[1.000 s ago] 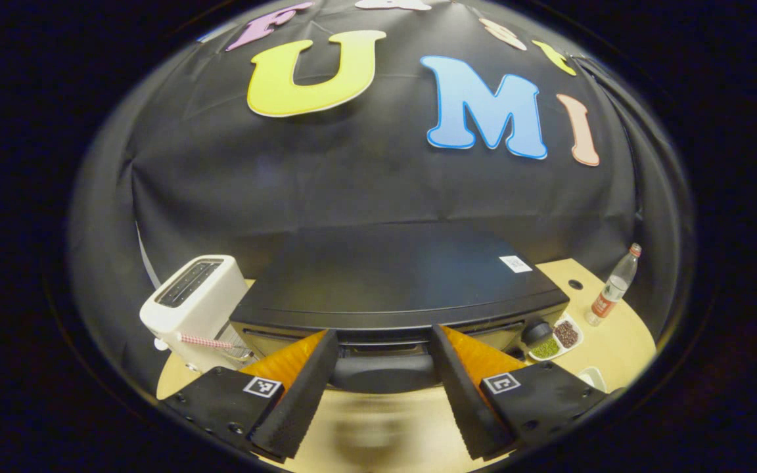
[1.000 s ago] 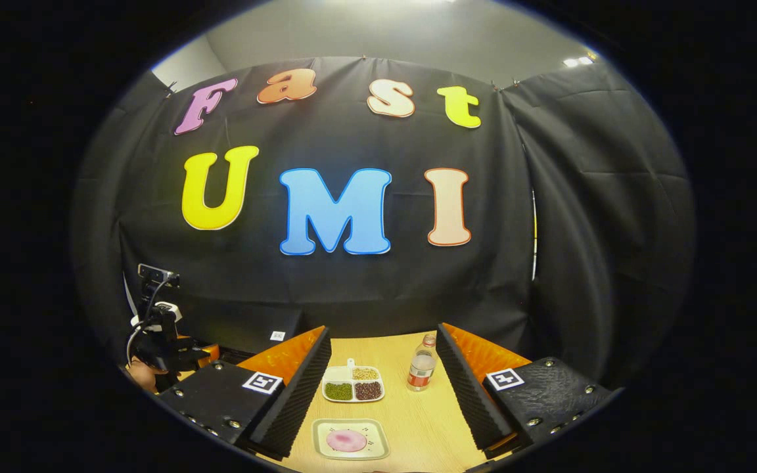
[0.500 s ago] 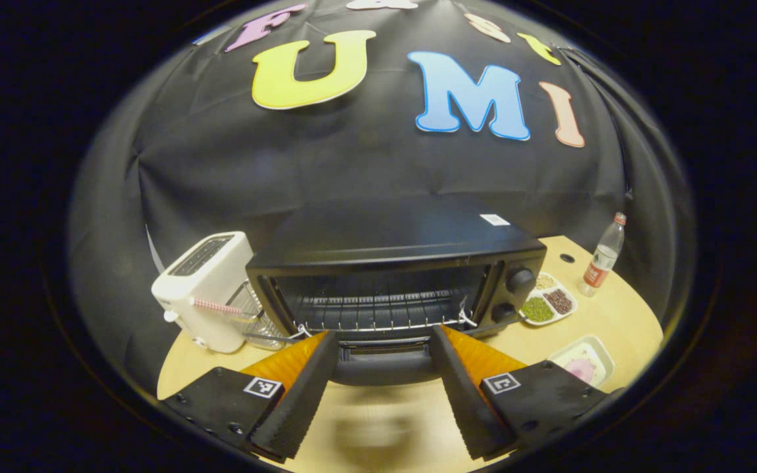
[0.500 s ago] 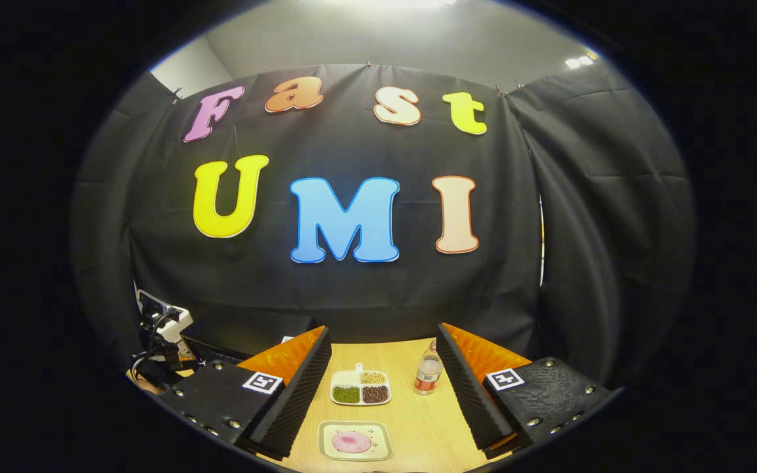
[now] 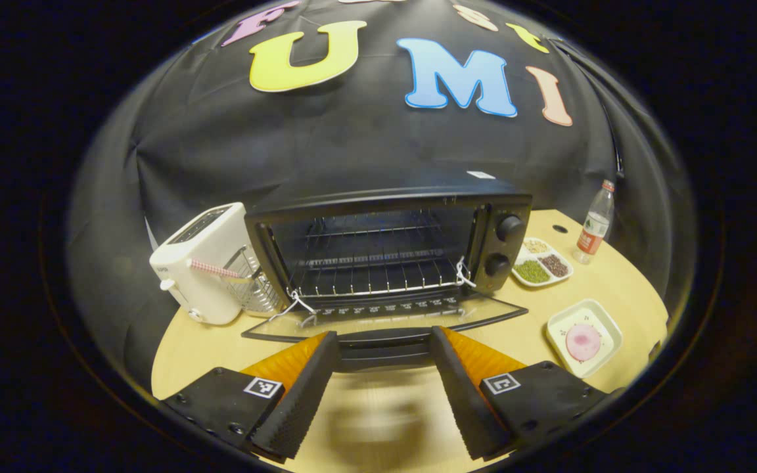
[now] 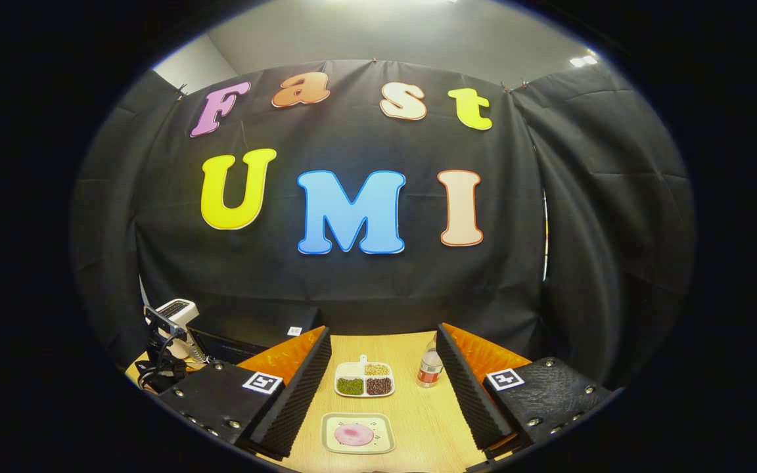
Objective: Open the electric oven with the left hand, put the food in, and close the electric oven.
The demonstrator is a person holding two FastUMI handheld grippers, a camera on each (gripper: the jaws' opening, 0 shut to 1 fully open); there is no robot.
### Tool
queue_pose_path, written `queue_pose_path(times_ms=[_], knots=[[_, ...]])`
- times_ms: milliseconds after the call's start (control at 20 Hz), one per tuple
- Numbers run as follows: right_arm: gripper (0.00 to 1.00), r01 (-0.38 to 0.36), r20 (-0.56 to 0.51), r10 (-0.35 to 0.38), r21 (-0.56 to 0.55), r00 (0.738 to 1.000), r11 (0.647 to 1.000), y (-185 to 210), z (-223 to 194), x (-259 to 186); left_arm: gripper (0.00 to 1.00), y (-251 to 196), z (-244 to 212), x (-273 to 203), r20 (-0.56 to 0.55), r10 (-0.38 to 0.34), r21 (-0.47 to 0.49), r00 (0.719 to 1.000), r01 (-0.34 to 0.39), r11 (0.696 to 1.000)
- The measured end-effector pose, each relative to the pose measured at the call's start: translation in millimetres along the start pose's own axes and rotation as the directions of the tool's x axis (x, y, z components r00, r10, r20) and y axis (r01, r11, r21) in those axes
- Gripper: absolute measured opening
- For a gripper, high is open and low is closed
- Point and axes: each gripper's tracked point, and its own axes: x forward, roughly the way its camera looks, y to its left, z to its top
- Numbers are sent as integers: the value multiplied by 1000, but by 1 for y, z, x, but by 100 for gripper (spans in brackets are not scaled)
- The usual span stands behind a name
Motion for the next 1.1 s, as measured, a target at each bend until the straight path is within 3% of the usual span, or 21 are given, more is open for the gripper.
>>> queue_pose_path(times_ms=[50, 150, 250, 350, 450, 500, 550, 600, 650, 700, 750, 850, 900, 1100], knots=[[97, 3, -3, -3, 1, 1000, 1000, 0, -1, 0, 95, -2, -11, 0, -17, -4, 2, 1000, 4, 1000], [97, 2, -11, -2, 6, 1000, 1000, 1, -3, -1, 99, -5, -31, 1, -51, -16, 8, 999, 16, 1000], [97, 2, -18, -2, 3, 1000, 1000, 0, -6, -1, 95, 0, -31, -2, -44, -10, -2, 999, 9, 1000], [97, 1, -28, -1, -2, 1000, 1000, -3, -9, 1, 99, 4, 0, -16, 42, 3, -32, 999, -1, 999], [97, -20, -68, 21, 7, 997, 1000, -2, -20, 5, 95, 10, 39, -36, 127, 16, -61, 992, -8, 998], [97, -43, -108, 44, 12, 993, 999, -1, -31, 9, 99, 12, 60, -47, 172, 22, -78, 985, -9, 997], [97, -63, -152, 65, 18, 986, 998, 0, -44, 13, 99, 13, 80, -59, 217, 30, -92, 976, -10, 996], [97, -83, -195, 87, 28, 977, 996, -2, -55, 18, 91, 14, 102, -71, 262, 34, -100, 965, -8, 995], [97, -99, -244, 106, 43, 964, 994, -3, -68, 22, 95, 16, 122, -86, 303, 39, -105, 952, -7, 994], [97, -114, -300, 128, 63, 945, 991, -5, -85, 28, 91, 17, 140, -100, 346, 45, -109, 937, -8, 994], [97, -126, -364, 150, 89, 919, 988, -6, -102, 32, 99, 20, 161, -115, 390, 56, -112, 919, -13, 994], [97, -145, -481, 196, 141, 855, 979, -7, -136, 40, 95, 24, 191, -147, 458, 74, -119, 886, -21, 993], [97, -140, -525, 204, 160, 826, 977, -10, -151, 40, 99, 26, 204, -163, 486, 81, -122, 870, -24, 992], [98, -131, -655, 257, 235, 710, 963, -12, -199, 56, 99, 30, 243, -213, 559, 102, -146, 823, -24, 989]])
